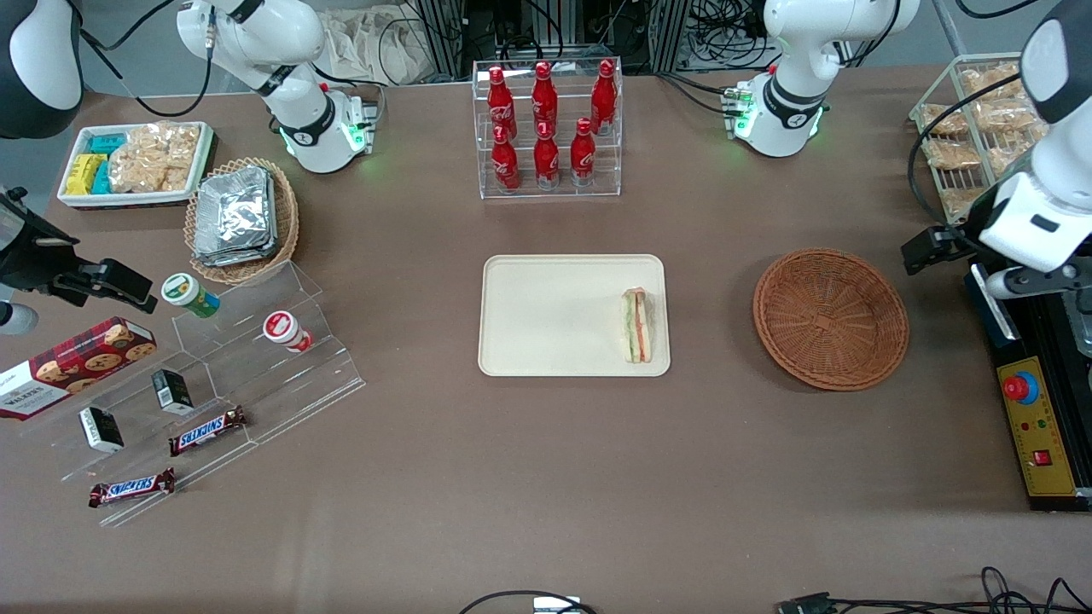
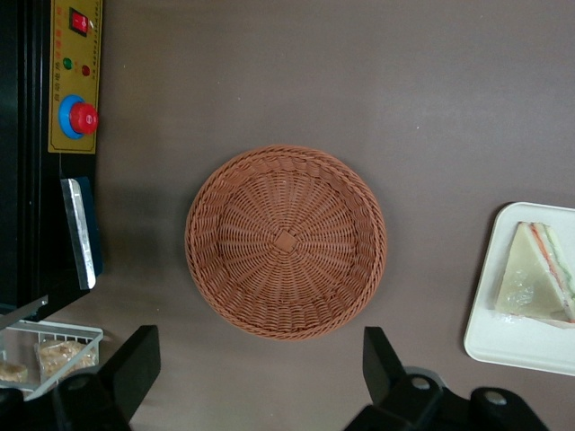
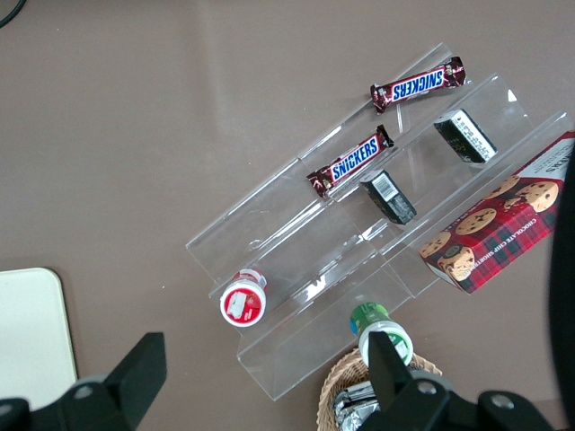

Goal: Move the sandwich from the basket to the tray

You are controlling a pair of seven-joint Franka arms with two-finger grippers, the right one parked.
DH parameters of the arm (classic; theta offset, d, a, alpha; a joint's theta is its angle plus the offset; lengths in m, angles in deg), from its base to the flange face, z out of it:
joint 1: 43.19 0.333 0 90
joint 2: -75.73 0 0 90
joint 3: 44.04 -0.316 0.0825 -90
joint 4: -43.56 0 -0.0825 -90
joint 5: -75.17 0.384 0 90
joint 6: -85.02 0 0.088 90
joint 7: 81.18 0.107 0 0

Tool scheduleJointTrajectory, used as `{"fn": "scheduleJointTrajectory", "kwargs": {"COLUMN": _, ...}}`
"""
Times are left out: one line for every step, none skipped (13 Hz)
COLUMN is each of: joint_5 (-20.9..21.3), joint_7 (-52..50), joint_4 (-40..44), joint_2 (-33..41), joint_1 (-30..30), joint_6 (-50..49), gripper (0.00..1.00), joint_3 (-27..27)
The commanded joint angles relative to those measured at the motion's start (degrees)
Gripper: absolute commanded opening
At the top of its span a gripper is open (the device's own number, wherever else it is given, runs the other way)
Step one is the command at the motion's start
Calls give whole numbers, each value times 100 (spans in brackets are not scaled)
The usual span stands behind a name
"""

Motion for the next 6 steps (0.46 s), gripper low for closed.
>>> {"fn": "scheduleJointTrajectory", "kwargs": {"joint_5": -180, "joint_7": 114, "joint_4": 68, "joint_2": 21, "joint_1": -156, "joint_6": 36, "gripper": 100, "joint_3": -145}}
{"fn": "scheduleJointTrajectory", "kwargs": {"joint_5": -241, "joint_7": 114, "joint_4": 69, "joint_2": 20, "joint_1": -156, "joint_6": 45, "gripper": 100, "joint_3": -145}}
{"fn": "scheduleJointTrajectory", "kwargs": {"joint_5": -424, "joint_7": 114, "joint_4": 86, "joint_2": 20, "joint_1": -156, "joint_6": 54, "gripper": 100, "joint_3": -154}}
{"fn": "scheduleJointTrajectory", "kwargs": {"joint_5": -487, "joint_7": 96, "joint_4": 86, "joint_2": 20, "joint_1": -147, "joint_6": 54, "gripper": 100, "joint_3": -163}}
{"fn": "scheduleJointTrajectory", "kwargs": {"joint_5": -488, "joint_7": 52, "joint_4": 112, "joint_2": 12, "joint_1": -156, "joint_6": 28, "gripper": 100, "joint_3": -163}}
{"fn": "scheduleJointTrajectory", "kwargs": {"joint_5": -444, "joint_7": 122, "joint_4": 182, "joint_2": -6, "joint_1": -156, "joint_6": -7, "gripper": 100, "joint_3": -154}}
